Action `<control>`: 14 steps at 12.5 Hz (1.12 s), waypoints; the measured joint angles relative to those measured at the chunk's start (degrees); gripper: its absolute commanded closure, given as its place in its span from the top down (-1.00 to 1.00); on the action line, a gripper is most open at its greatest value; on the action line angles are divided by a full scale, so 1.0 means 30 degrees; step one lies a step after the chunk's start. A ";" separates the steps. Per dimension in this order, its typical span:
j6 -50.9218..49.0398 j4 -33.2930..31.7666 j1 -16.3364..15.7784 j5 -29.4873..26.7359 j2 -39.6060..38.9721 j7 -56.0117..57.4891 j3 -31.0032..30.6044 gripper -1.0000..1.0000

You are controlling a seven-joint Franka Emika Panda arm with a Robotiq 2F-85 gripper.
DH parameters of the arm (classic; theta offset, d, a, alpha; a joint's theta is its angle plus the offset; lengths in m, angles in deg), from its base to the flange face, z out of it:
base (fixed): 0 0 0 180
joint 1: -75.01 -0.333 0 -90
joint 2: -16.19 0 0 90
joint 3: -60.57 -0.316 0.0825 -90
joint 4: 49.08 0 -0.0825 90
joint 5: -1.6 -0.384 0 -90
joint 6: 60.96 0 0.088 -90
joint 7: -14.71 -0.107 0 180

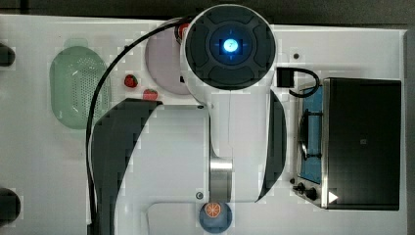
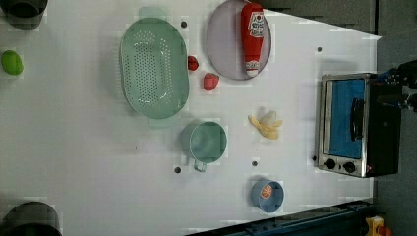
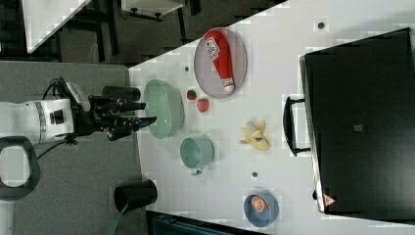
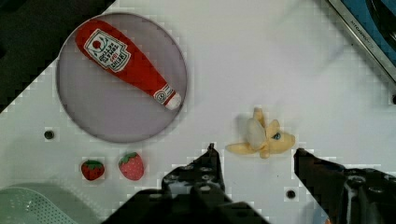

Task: Pick Banana and place it in mug.

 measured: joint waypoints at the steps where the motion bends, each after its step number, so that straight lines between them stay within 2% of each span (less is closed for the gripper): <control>1: -0.2062 -0.1212 -0.0024 -0.0093 0.1172 0.0000 0.0203 0.59; 3: -0.4300 -0.2910 0.0039 0.0110 0.3936 0.0000 0.0441 0.99; 5: -0.3906 -0.2555 0.0087 0.0080 0.5484 0.0000 0.0558 1.00; 8: -0.2925 -0.2182 0.0080 -0.0485 0.6160 0.0000 0.0646 1.00; 11: 0.0000 -0.4756 0.0132 -0.0377 0.5530 0.0430 0.0755 1.00; 14: 0.3928 -0.7815 0.0209 -0.0113 0.3416 0.2211 0.0681 1.00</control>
